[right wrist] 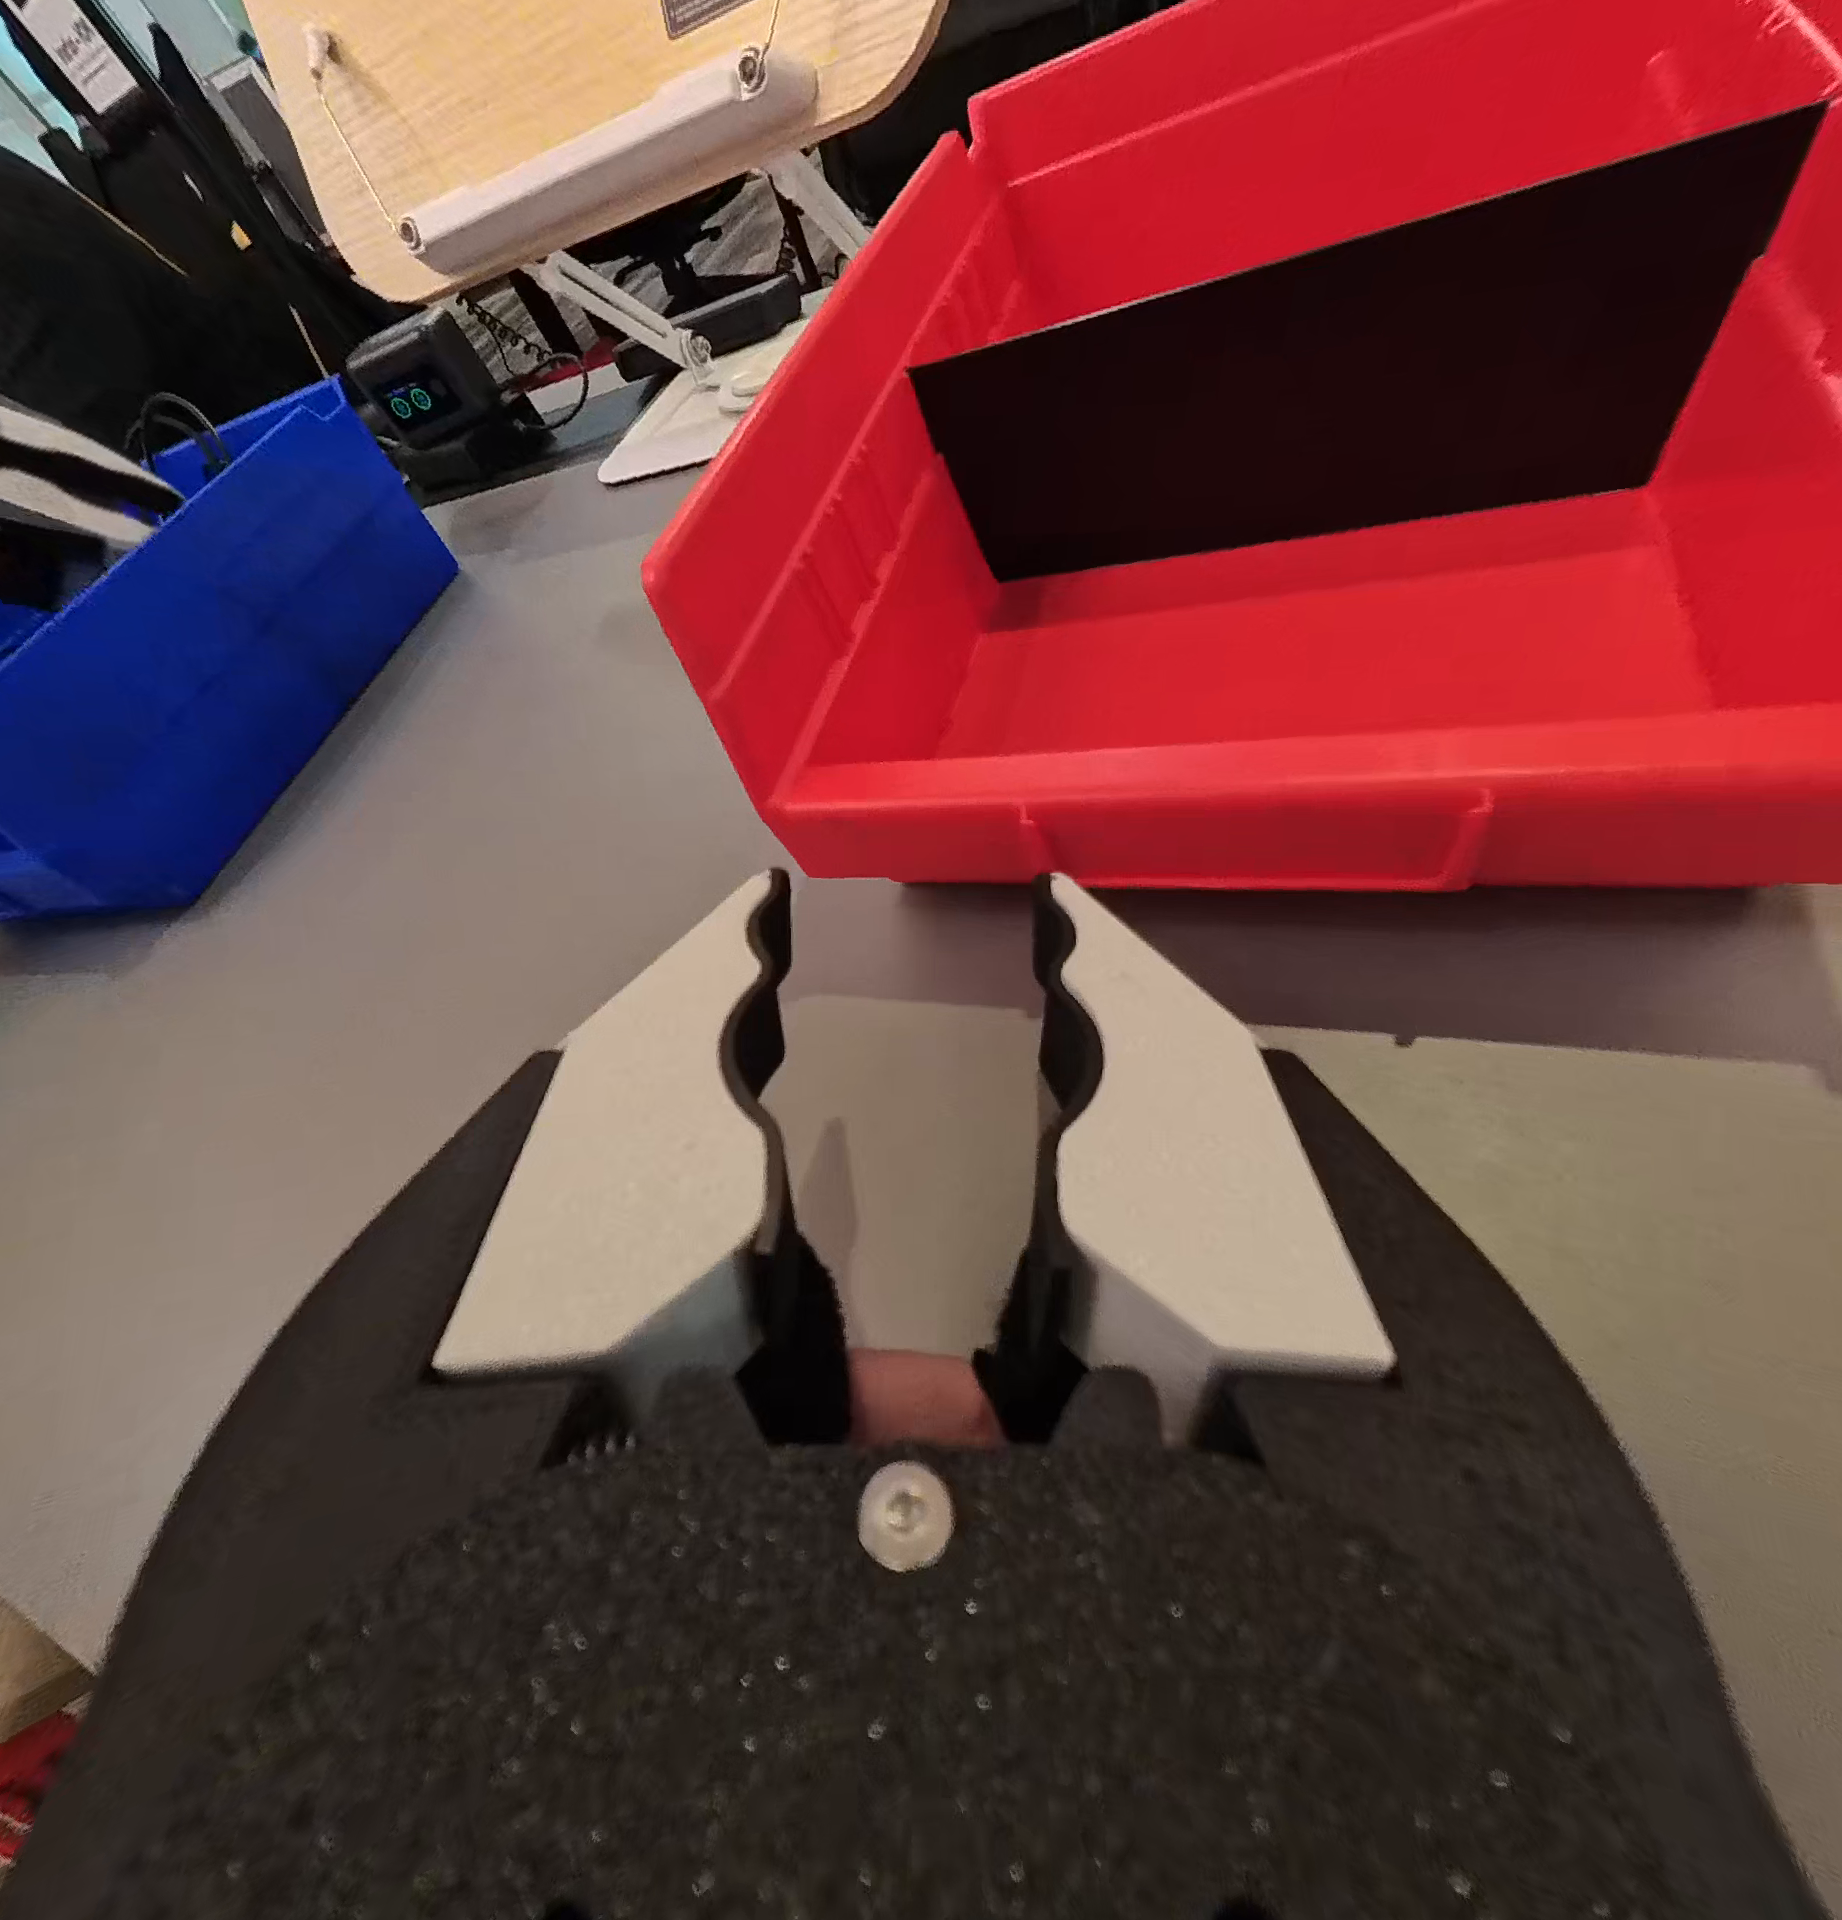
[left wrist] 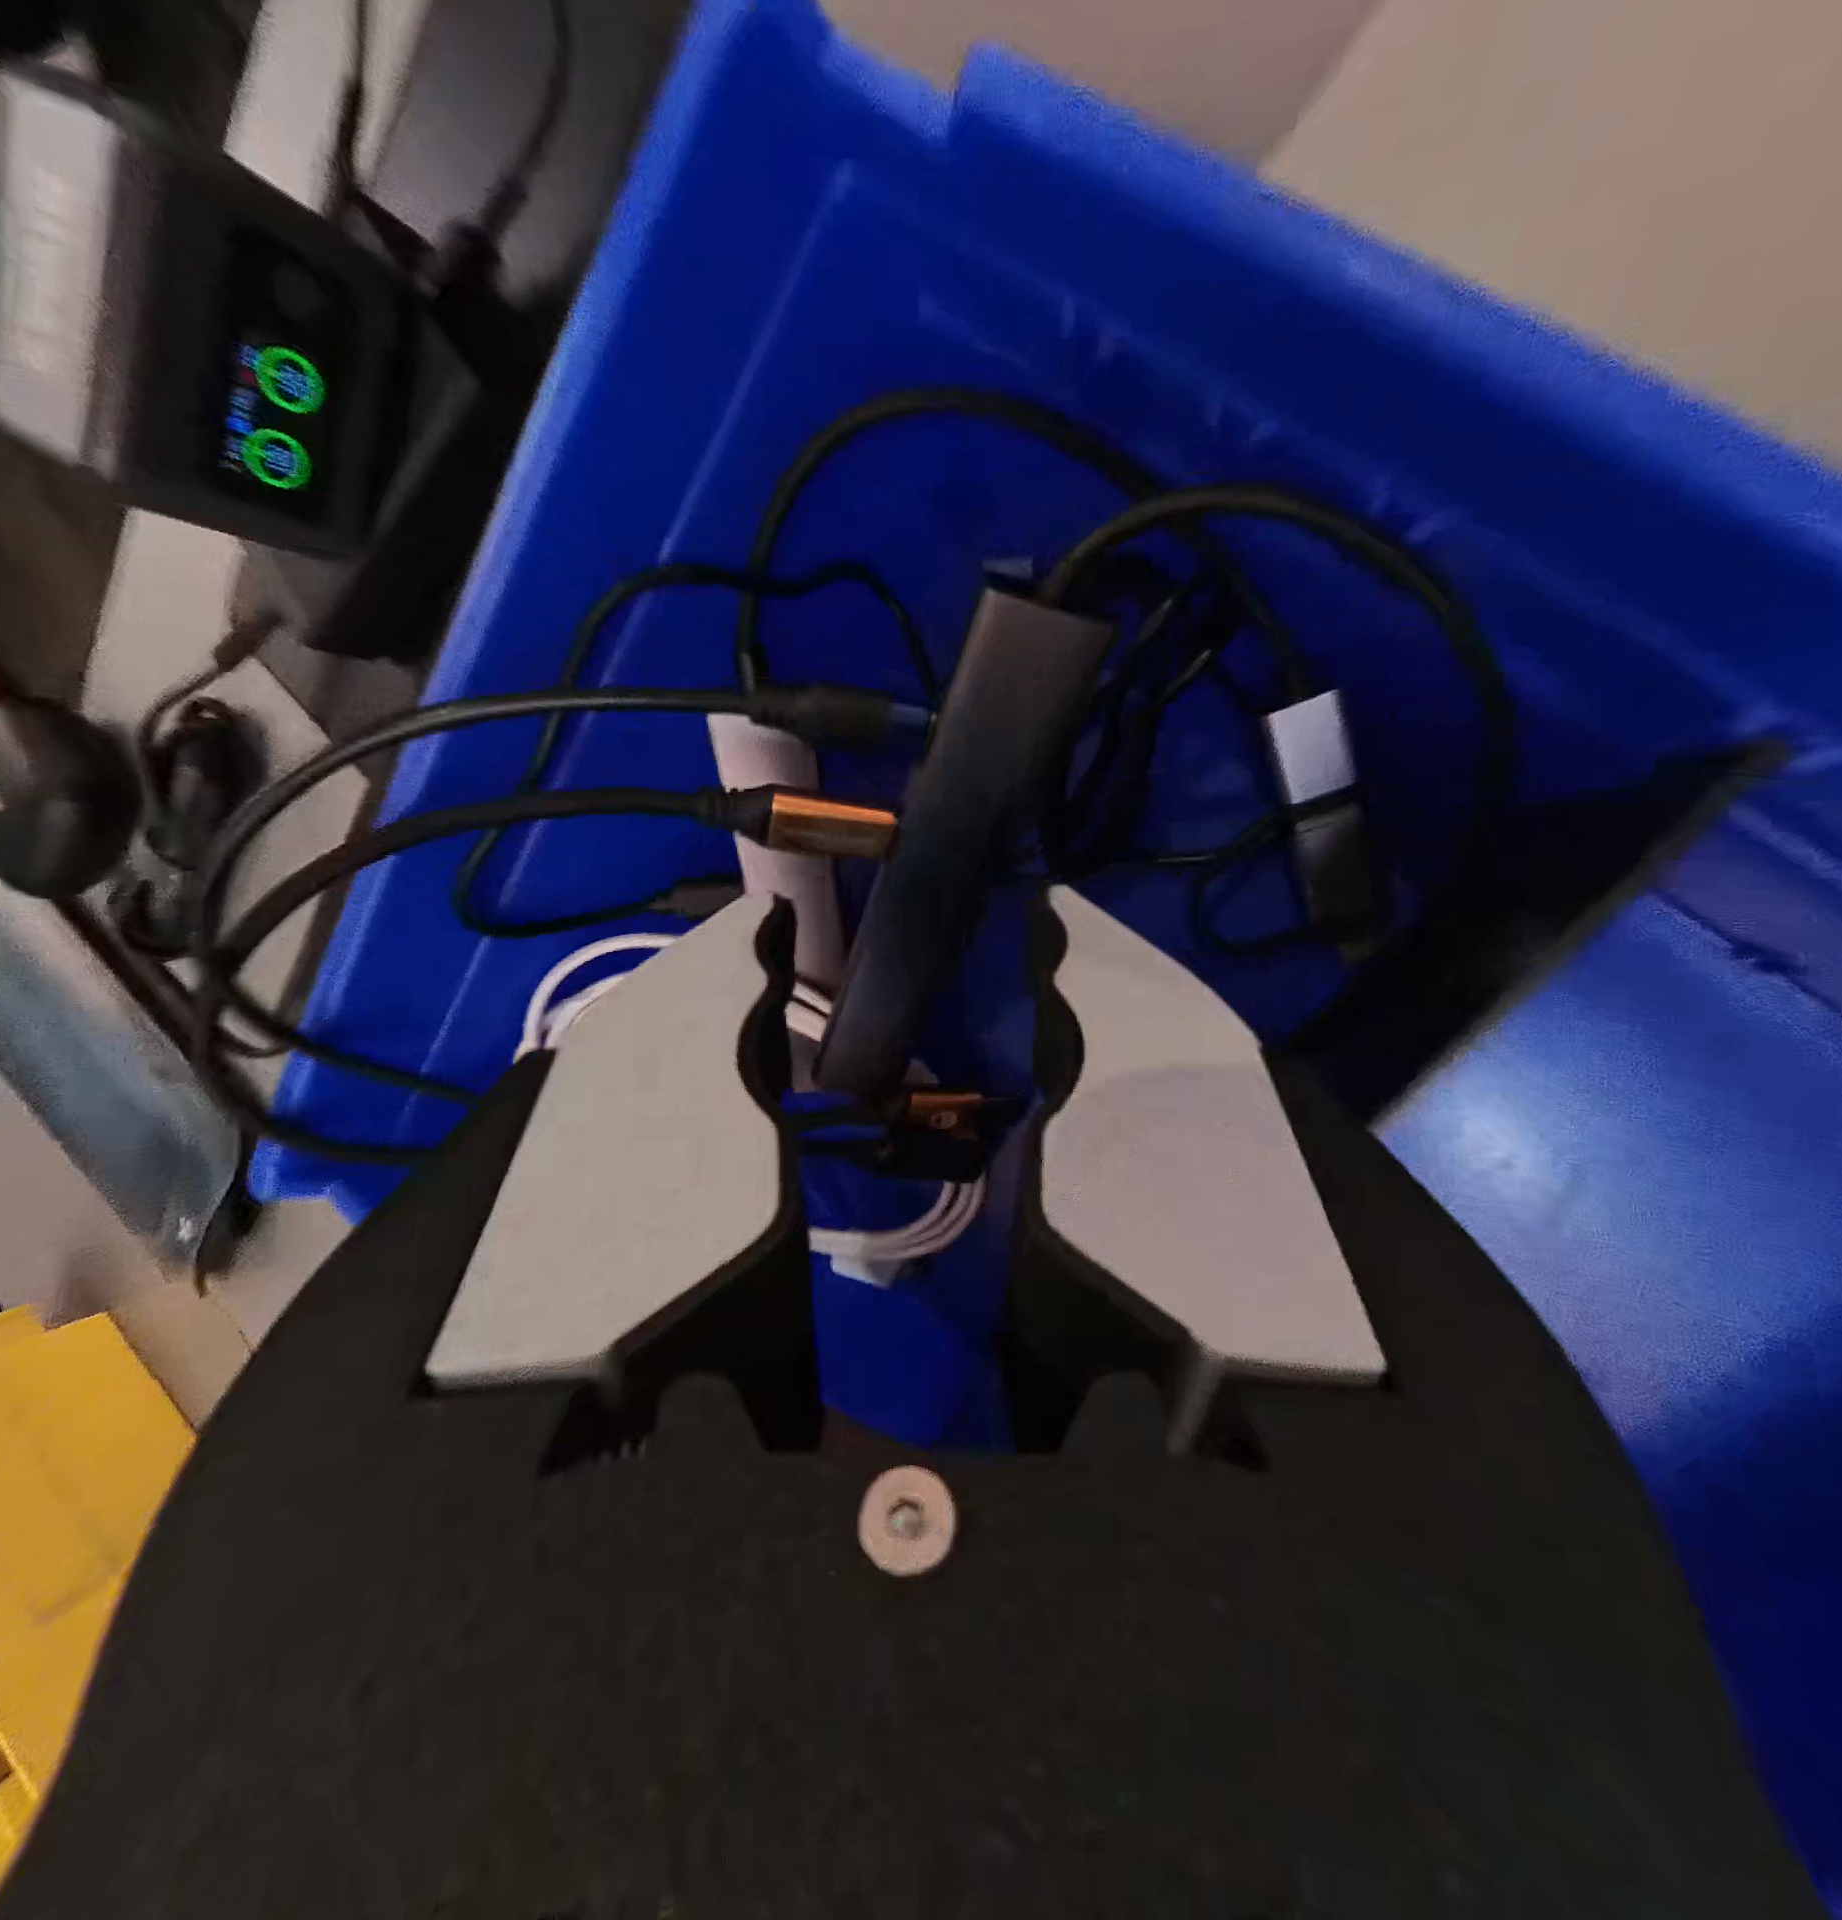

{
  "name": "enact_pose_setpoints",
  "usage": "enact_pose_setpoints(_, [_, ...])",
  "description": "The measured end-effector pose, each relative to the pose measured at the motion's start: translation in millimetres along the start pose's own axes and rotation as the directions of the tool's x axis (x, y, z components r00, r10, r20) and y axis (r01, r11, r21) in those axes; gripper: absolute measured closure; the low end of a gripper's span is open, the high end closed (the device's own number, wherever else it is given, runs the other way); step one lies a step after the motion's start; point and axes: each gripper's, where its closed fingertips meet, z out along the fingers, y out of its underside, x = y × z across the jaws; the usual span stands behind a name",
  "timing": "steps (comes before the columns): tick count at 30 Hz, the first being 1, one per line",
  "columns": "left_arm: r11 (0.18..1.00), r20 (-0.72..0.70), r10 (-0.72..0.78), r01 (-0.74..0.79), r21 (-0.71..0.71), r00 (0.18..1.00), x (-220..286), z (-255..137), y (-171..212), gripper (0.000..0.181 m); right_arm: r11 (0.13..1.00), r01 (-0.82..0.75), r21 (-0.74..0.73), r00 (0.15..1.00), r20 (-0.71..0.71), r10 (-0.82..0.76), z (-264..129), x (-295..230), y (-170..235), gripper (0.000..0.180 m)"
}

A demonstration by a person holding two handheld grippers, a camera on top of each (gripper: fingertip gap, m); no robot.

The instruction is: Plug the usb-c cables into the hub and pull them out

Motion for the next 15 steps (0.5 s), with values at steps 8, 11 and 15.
enact_pose_setpoints(8, [0.986, 0.038, 0.099, -0.093, -0.136, 0.994, -10, 29, 8, 0.151, 1.000, 0.009, -0.018, 1.000, -0.024, -0.009, -1, 7, 4, 0.134])
enact_pose_setpoints(11, [0.985, 0.227, 0.167, -0.154, -0.073, 0.959, -26, 1, -6, 0.153, 1.000, 0.004, -0.014, 1.000, -0.031, -0.004, -3, 9, 4, 0.134])
enact_pose_setpoints(15, [0.967, 0.500, 0.181, -0.245, 0.065, 0.847, -40, -72, -46, 0.154, 1.000, 0.009, -0.007, 1.000, -0.024, -0.009, -3, 6, 3, 0.134])
